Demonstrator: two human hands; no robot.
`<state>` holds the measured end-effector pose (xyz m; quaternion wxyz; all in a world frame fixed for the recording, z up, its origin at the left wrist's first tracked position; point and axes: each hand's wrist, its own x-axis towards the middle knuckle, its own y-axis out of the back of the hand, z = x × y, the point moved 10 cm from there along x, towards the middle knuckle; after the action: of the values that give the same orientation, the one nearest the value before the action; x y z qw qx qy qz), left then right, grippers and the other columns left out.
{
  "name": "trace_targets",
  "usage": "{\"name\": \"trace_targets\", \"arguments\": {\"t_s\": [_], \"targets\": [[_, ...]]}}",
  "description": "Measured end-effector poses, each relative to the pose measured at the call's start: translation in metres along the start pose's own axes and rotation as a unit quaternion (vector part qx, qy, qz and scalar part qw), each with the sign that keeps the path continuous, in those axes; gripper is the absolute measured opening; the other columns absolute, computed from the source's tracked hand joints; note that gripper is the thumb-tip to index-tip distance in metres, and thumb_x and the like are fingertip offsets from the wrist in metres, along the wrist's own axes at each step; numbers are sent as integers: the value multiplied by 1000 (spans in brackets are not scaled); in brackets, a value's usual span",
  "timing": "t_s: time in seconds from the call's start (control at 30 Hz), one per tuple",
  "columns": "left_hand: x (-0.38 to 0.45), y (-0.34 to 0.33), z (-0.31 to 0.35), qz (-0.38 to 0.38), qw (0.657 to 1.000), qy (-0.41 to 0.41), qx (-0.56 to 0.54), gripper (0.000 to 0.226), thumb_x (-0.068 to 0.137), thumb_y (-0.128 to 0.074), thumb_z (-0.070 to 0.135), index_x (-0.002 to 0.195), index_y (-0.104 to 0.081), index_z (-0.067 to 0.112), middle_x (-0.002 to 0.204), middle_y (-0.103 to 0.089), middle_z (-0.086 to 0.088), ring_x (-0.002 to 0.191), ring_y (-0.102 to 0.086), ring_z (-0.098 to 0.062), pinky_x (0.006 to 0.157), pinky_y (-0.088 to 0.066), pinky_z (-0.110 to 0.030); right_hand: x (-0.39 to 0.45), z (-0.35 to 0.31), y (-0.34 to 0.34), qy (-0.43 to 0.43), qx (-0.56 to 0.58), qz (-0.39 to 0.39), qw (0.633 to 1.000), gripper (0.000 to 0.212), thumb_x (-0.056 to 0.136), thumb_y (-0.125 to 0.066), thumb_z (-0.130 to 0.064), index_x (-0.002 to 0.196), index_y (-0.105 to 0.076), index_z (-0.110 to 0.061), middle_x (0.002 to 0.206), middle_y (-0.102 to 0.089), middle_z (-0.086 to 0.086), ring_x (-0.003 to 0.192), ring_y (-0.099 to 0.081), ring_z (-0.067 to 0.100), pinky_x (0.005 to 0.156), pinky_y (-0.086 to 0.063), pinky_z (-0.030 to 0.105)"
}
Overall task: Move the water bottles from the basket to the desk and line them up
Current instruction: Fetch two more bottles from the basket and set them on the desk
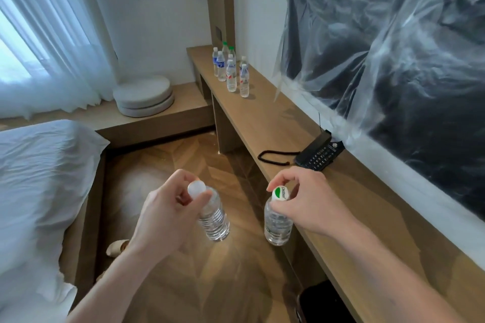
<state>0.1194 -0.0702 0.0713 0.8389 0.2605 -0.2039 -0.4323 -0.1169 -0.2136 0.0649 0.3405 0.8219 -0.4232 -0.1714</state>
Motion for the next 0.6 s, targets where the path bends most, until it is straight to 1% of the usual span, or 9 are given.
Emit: {"name": "trace_targets", "arguments": {"t_s": [0.03,0.1,0.2,0.3,0.37,0.43,0.53,0.6], "targets": [[17,5,-1,5,1000,-1,-1,17,90,-78,43,96,-63,38,71,-69,3,65,-71,-20,62,-59,-40,15,-2,2,1,2,0,1000,20,76,-84,-28,89,-73,-38,92,-69,-20,88,-64,-2,66,-56,21],[53,11,-2,15,1000,-8,6,17,90,-78,43,95,-63,38,68,-66,4,63,-68,-18,59,-56,-35,47,-5,7,0,1,8,1000,19,75,-83,-28,88,-74,-38,90,-70,-21,84,-65,-1,66,-54,21],[106,13,-11,14,1000,-16,18,18,90,-79,42,94,-63,36,67,-62,3,62,-62,-19,60,-56,-39,95,-4,9,-6,1,22,1000,18,74,-83,-31,88,-74,-39,90,-70,-23,83,-66,3,69,-53,22],[159,9,-30,-2,1000,-14,16,17,89,-80,41,93,-64,36,67,-61,0,63,-61,-22,62,-57,-45,142,-2,2,-24,6,25,999,18,75,-84,-30,88,-74,-39,90,-70,-23,81,-66,-2,65,-49,16],[197,9,-44,-13,1000,-18,10,17,89,-79,42,93,-64,36,69,-63,-2,64,-60,-24,63,-57,-48,174,-2,-5,-37,8,29,999,20,77,-85,-28,89,-73,-38,91,-70,-21,82,-66,-6,64,-52,16],[233,10,-56,-30,999,-23,6,16,90,-78,42,94,-64,36,72,-65,-2,65,-61,-23,64,-55,-48,205,-2,-13,-47,5,40,998,21,78,-86,-28,90,-73,-39,94,-70,-22,85,-67,-5,66,-56,17],[285,14,-72,-54,998,-24,10,17,89,-77,43,95,-63,34,72,-65,1,65,-59,-21,62,-53,-46,247,-4,-22,-67,-4,53,996,22,78,-87,-29,92,-71,-38,97,-70,-21,83,-67,-2,60,-54,13],[322,16,-78,-65,997,-31,9,18,88,-78,43,95,-63,35,72,-65,3,63,-59,-20,59,-53,-45,272,-8,-24,-77,12,66,995,24,79,-88,-27,93,-71,-37,98,-70,-18,81,-68,0,58,-53,12]]}}
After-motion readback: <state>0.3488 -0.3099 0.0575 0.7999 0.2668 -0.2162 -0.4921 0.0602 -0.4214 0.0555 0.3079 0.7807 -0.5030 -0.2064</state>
